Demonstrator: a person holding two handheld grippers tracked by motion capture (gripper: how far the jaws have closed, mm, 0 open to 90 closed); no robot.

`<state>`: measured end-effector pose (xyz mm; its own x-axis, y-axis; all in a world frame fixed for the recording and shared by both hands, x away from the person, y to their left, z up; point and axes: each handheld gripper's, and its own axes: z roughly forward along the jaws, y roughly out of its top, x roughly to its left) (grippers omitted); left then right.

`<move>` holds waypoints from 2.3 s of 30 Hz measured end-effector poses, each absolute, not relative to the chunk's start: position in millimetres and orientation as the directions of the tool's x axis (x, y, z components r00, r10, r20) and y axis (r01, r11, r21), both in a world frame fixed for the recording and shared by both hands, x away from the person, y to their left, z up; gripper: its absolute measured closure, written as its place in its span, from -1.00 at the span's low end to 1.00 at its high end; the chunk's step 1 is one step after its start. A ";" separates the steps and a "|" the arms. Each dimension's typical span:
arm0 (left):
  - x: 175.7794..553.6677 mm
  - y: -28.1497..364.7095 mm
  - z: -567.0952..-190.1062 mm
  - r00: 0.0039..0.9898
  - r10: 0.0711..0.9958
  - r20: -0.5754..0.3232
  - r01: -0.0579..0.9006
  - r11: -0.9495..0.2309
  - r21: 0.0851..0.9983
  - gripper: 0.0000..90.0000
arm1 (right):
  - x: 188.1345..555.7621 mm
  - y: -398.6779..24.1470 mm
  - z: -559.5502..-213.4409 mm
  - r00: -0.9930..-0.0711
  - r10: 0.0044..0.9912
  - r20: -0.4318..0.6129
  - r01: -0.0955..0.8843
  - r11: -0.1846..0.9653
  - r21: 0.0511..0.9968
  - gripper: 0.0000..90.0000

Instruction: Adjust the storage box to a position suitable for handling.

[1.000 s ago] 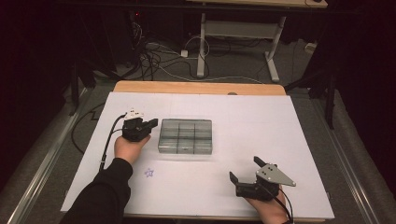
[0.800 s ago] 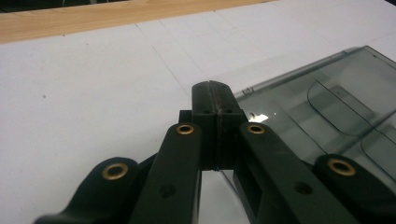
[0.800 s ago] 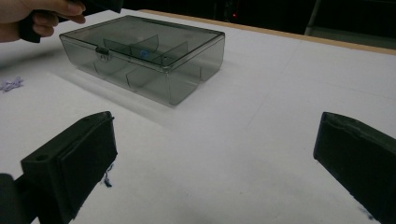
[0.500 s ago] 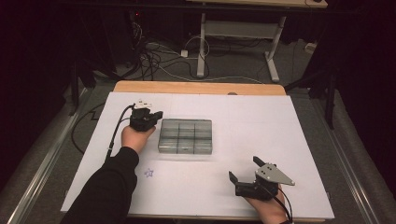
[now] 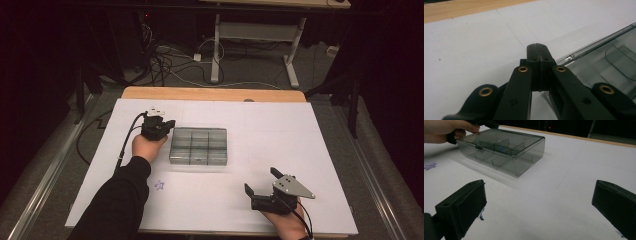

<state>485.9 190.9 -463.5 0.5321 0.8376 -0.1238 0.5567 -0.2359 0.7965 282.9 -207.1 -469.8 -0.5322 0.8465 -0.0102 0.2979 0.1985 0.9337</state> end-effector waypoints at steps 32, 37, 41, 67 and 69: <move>469.5 166.3 -465.2 0.584 0.798 -0.148 0.549 -0.255 0.796 0.96 | 357.9 -213.2 -456.9 -0.461 0.884 0.081 0.447 0.153 0.881 0.54; 468.6 167.3 -464.1 0.588 0.796 -0.143 0.547 -0.262 0.795 0.96 | 389.1 -200.4 -455.3 -0.456 0.887 0.079 0.452 0.154 0.879 1.00; 468.1 168.1 -465.0 0.582 0.798 -0.158 0.553 -0.246 0.796 0.96 | 412.7 -189.0 -453.8 -0.458 0.887 0.058 0.448 0.173 0.877 1.00; 465.8 157.6 -467.0 0.582 0.800 -0.144 0.545 -0.253 0.800 0.96 | 461.9 -157.1 -465.2 -0.514 0.858 -0.022 0.426 0.277 0.862 1.00; 465.7 157.4 -467.1 0.583 0.799 -0.143 0.544 -0.254 0.799 0.96 | 462.6 -155.1 -464.1 -0.523 0.852 -0.027 0.420 0.285 0.862 1.00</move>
